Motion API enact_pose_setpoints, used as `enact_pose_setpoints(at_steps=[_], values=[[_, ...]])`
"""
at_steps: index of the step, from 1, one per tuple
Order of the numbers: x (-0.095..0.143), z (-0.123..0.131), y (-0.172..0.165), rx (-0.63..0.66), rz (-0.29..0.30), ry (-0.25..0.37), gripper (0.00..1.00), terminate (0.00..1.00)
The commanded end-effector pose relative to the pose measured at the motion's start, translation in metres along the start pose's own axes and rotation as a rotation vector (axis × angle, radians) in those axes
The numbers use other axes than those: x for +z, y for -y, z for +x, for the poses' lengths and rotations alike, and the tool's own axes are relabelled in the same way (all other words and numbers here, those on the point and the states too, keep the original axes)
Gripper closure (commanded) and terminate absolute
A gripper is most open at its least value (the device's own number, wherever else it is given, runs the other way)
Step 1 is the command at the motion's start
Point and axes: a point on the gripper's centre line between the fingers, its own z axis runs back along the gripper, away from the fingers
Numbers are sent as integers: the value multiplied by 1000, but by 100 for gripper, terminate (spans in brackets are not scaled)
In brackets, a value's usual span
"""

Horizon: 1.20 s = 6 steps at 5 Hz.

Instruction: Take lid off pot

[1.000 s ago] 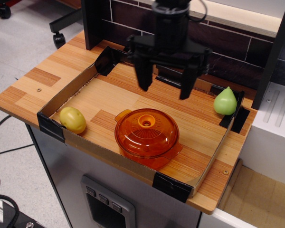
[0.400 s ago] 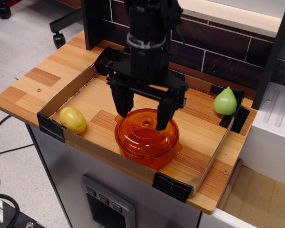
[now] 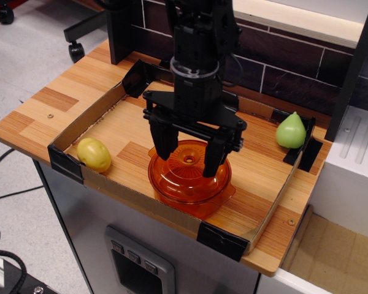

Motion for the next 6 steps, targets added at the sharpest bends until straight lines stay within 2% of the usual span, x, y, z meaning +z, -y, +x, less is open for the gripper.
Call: enact_pose_setpoints(at_steps=[1, 2, 3, 4, 5, 6], values=[[8, 8, -6, 31, -24, -8, 100, 0], [20, 14, -9, 51, -45, -21, 100, 0], [48, 28, -19, 132, -102, -78, 100, 0], [70, 42, -32, 186, -113, -46, 100, 0], [67, 62, -46, 254, -96, -38, 100, 0], [48, 77, -65, 290, -78, -33, 100, 0]])
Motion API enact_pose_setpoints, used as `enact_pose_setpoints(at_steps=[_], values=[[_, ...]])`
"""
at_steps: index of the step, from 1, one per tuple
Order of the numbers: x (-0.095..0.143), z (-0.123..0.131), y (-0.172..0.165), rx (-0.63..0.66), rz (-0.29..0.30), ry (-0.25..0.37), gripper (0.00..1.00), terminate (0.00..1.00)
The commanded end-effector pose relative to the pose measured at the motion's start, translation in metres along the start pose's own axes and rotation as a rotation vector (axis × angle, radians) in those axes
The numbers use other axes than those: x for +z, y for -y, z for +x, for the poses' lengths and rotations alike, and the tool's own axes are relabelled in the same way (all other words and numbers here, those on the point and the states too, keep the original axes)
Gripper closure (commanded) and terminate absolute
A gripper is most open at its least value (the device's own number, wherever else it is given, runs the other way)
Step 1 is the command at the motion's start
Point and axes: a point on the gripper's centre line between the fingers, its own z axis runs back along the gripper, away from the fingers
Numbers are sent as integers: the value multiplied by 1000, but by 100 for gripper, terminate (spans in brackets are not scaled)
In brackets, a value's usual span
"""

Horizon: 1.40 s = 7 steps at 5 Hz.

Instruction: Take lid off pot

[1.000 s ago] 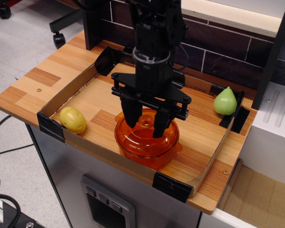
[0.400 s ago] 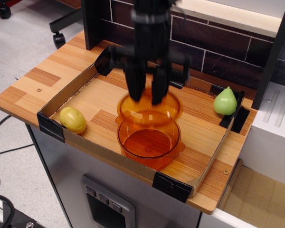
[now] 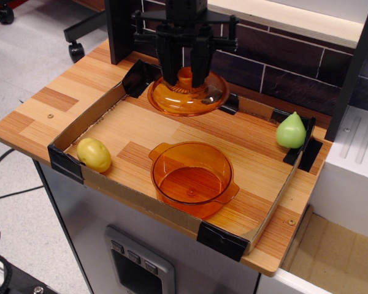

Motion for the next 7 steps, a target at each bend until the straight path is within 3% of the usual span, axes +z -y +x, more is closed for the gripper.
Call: enact_pose_setpoints(at_steps=[1, 2, 4, 5, 6, 7], values=[[-18, 37, -31, 36, 44, 95, 100, 0], [-28, 51, -43, 66, 56, 96, 100, 0], [-73, 66, -58, 55, 149, 77, 100, 0], [-79, 61, -52, 7, 157, 87, 0, 0], [-87, 59, -45, -43, 194, 93, 0, 0], [-88, 53, -43, -65, 181, 110, 0, 0]])
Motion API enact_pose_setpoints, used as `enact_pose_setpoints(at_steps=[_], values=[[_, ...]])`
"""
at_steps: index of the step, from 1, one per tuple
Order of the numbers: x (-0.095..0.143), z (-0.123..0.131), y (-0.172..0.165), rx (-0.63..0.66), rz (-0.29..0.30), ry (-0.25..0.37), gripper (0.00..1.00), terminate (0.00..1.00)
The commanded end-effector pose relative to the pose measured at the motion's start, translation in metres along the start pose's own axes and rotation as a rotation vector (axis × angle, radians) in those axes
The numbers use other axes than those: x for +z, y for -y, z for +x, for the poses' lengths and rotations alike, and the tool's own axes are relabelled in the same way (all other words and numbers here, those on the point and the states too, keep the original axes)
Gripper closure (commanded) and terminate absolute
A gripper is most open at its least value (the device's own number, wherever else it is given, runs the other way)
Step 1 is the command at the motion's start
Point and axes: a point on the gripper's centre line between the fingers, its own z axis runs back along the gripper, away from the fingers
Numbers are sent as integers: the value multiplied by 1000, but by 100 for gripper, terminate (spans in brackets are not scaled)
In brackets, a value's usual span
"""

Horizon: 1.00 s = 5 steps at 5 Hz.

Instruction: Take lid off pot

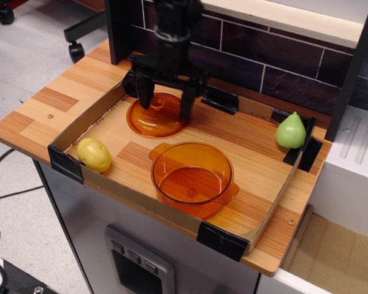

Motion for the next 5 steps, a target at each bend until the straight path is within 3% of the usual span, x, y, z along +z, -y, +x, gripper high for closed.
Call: enact_pose_setpoints(at_steps=[1, 3, 5], values=[[6, -31, -3, -72, -12, 37, 0, 0], [73, -35, -9, -10, -81, 104, 0, 0], [104, -18, -25, 95, -118, 120, 0, 0]])
